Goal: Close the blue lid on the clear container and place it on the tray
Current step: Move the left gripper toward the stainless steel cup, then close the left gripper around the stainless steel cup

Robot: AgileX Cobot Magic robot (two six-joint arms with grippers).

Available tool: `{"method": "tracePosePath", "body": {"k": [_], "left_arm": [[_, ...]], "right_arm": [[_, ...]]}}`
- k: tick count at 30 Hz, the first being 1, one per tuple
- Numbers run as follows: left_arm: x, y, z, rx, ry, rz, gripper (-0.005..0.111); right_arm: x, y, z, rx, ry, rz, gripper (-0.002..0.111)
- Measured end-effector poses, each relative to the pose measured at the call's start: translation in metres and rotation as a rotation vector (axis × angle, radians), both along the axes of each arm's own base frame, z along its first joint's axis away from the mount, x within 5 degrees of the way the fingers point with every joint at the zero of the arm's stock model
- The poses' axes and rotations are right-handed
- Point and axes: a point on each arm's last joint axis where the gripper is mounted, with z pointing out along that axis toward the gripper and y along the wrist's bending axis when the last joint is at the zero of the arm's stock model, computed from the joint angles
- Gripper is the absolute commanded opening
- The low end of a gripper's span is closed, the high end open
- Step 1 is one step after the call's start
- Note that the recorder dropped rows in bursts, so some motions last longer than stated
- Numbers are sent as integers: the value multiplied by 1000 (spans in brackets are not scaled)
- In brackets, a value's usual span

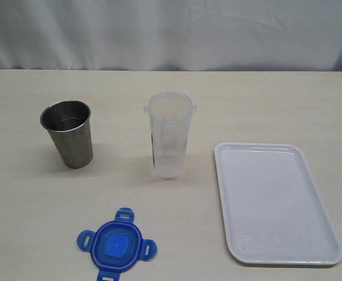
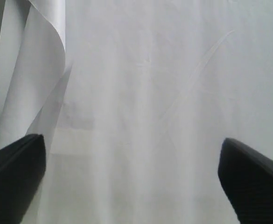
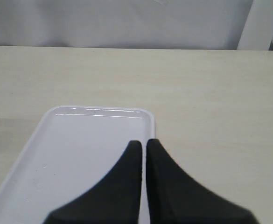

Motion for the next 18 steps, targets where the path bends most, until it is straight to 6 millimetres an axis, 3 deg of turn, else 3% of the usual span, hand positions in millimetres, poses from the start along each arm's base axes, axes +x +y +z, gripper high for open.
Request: {"method": "tracePosePath", "body": {"k": [4, 9, 18], "left_arm": [[12, -2, 2, 2, 21, -17, 105], [53, -8, -13, 55, 218, -68, 105], [124, -21, -77, 125, 559, -205, 105]], "right_arm": [[0, 0, 0, 0, 0, 0, 4], [0, 0, 0, 0, 0, 0, 4], [0, 0, 0, 0, 0, 0, 4]]}}
